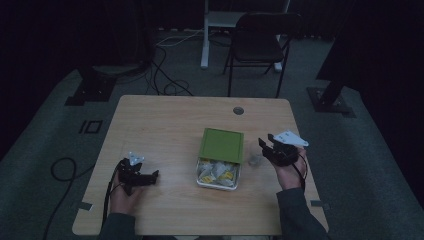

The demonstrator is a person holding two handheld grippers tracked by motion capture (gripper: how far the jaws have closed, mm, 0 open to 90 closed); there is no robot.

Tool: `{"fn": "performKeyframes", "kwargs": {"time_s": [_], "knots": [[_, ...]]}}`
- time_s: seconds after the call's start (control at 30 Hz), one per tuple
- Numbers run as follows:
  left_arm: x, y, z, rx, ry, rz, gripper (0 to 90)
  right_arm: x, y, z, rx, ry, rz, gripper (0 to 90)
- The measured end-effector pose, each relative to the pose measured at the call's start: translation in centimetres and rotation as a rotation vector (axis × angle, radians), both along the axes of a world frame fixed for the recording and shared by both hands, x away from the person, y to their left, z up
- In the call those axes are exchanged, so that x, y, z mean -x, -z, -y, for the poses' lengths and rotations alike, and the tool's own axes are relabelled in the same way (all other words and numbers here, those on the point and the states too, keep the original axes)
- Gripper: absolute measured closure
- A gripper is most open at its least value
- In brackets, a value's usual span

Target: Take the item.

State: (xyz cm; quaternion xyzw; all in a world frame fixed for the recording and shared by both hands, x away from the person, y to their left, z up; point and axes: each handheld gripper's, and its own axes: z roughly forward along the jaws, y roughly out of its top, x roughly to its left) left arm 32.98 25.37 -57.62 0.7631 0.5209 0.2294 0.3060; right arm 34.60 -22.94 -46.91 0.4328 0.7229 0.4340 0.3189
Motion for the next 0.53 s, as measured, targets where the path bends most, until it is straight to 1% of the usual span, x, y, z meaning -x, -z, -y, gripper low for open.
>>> {"fn": "performKeyframes", "kwargs": {"time_s": [0.13, 0.23, 0.47, 0.53], "knots": [[0.0, 0.0, 0.0, -0.001, 0.000, 0.000, 3.7, 0.4, 0.0, 0.5, -0.002, 0.020, 0.005, 54.4], [0.0, 0.0, 0.0, 0.000, 0.000, 0.000, 3.7, 0.8, 0.2, 0.9, 0.005, 0.018, 0.001, 53.9], [0.0, 0.0, 0.0, 0.000, 0.000, 0.000, 3.7, 1.9, 1.0, 1.2, 0.010, 0.008, -0.020, 52.9], [0.0, 0.0, 0.0, -0.001, 0.001, -0.001, 3.7, 2.3, 1.6, 1.4, 0.019, 0.013, -0.030, 53.0]]}}
